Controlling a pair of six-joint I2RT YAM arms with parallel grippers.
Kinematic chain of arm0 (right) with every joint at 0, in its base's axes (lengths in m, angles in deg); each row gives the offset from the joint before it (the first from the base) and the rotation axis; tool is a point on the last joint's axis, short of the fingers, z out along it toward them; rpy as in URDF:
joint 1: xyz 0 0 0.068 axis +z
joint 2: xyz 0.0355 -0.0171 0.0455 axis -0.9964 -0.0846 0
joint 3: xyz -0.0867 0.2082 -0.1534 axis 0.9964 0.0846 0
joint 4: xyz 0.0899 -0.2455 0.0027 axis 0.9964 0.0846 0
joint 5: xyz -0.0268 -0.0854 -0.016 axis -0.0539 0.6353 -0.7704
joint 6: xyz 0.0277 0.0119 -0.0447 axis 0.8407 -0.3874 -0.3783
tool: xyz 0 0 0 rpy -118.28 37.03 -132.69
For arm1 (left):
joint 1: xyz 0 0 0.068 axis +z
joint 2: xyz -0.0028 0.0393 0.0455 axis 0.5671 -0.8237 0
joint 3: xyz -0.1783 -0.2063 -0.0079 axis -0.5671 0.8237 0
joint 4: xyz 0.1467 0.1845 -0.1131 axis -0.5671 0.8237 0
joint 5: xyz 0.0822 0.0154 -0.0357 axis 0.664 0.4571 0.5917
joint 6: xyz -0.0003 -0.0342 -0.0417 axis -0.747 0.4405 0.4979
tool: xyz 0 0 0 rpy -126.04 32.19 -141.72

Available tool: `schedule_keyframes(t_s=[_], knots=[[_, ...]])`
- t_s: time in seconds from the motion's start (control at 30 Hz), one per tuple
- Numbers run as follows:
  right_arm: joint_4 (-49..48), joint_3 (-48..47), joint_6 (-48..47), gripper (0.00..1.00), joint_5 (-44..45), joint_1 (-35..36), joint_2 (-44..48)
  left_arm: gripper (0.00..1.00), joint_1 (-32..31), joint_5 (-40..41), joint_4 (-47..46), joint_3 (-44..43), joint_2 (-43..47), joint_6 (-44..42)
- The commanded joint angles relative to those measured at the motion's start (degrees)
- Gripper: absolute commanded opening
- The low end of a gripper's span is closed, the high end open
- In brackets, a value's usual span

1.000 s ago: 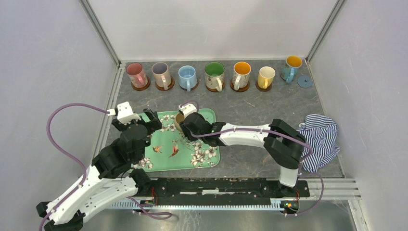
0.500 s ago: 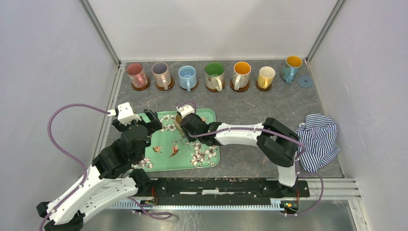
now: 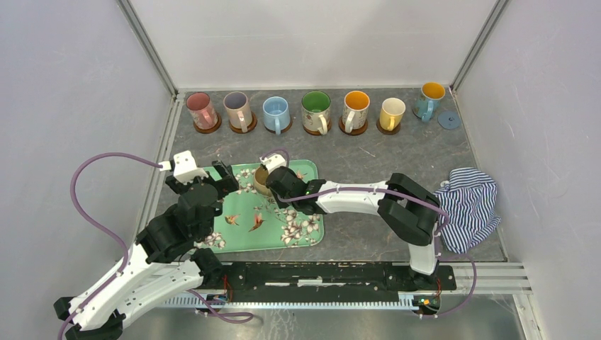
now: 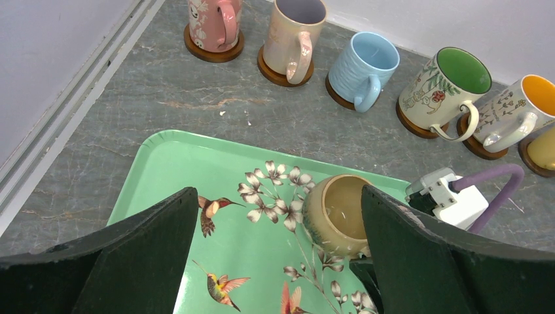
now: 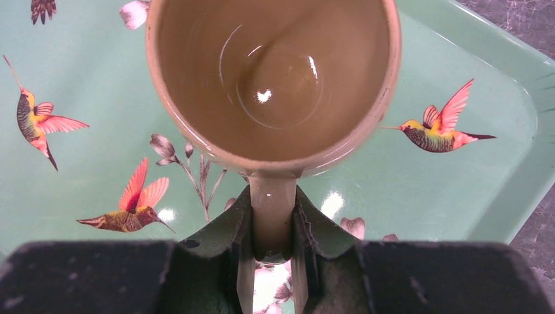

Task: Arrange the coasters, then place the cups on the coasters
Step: Pick up the cup from the tray.

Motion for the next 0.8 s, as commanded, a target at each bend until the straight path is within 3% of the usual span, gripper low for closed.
schedule_keyframes(t_s=[0.0, 0.77], knots=[[0.03, -2.53, -1.62, 0.00, 2.81, 0.32, 3.38, 1.00, -0.16, 1.72, -1.81, 0.10, -0.11, -1.60], [-1.55, 2.78, -4.62, 0.00, 2.68, -3.92, 17.38, 1.00, -0.09, 1.00, -5.08, -0.43, -1.49, -3.84]])
